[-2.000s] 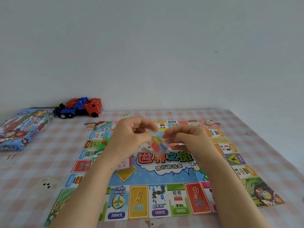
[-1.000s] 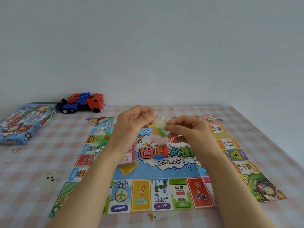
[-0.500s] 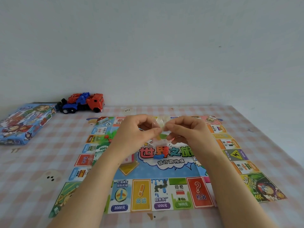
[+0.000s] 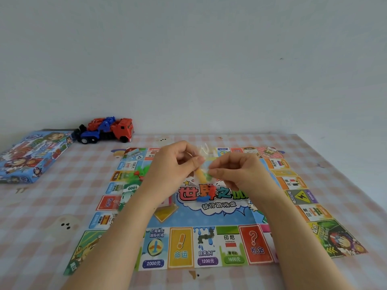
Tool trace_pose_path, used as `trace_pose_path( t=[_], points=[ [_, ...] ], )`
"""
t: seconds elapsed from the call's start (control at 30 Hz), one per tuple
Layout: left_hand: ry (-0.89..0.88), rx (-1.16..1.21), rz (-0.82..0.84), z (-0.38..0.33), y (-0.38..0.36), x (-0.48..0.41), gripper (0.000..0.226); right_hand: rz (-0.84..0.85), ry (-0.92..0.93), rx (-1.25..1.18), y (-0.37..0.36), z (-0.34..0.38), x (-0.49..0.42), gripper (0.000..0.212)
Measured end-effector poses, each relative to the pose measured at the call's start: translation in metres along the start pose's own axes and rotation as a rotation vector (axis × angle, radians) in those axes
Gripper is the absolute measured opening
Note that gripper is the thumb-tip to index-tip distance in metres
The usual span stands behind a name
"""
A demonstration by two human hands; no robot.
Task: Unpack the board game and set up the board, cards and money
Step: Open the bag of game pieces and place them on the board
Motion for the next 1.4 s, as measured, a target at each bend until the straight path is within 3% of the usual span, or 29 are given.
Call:
trace_pose_path(
  t=[0.2, 0.47, 0.67, 0.8, 0.9, 1.0, 1.13, 1.4],
  points=[
    [0.019, -0.044, 0.076, 0.001, -0.006, 0.001, 0.008, -0.016, 0.018, -0.039, 0.001, 0.001, 0.000, 0.006],
    [0.005, -0.110, 0.025, 0.002, -0.004, 0.000, 0.015, 0.011, 0.000, -0.016, -0.003, 0.000, -0.001, 0.010],
    [0.046, -0.060, -0.058, 0.009, 0.005, -0.001, 0.006, -0.098, 0.001, -0.024, 0.009, -0.001, 0.000, 0.010],
    [0.040, -0.260, -0.184, 0.012, 0.022, 0.001, 0.014, -0.167, 0.005, -0.008, 0.018, -0.001, 0.001, 0.006],
    [0.060, -0.525, -0.207, 0.012, 0.026, 0.002, 0.022, -0.209, 0.023, 0.112, 0.023, 0.000, 0.000, 0.003],
    [0.091, -0.641, -0.160, 0.015, 0.020, 0.002, 0.027, -0.203, 0.032, 0.349, 0.020, -0.002, -0.003, 0.008],
    [0.088, -0.624, -0.183, 0.014, 0.023, 0.002, 0.028, -0.137, -0.034, 0.612, 0.015, -0.015, -0.006, 0.025],
    [0.082, -0.546, -0.172, 0.017, 0.022, 0.001, 0.029, -0.016, -0.068, 0.695, 0.007, -0.015, -0.003, 0.027]
  ],
)
Point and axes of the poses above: each hand's wrist, its own x-axis away from the middle knuckle, its own y-axis out of the back of the hand, z = x × y, the point moved 10 cm from there along -x, towards the middle knuckle, and after that the axes turned 3 degrees about z, right-handed, at the moved point
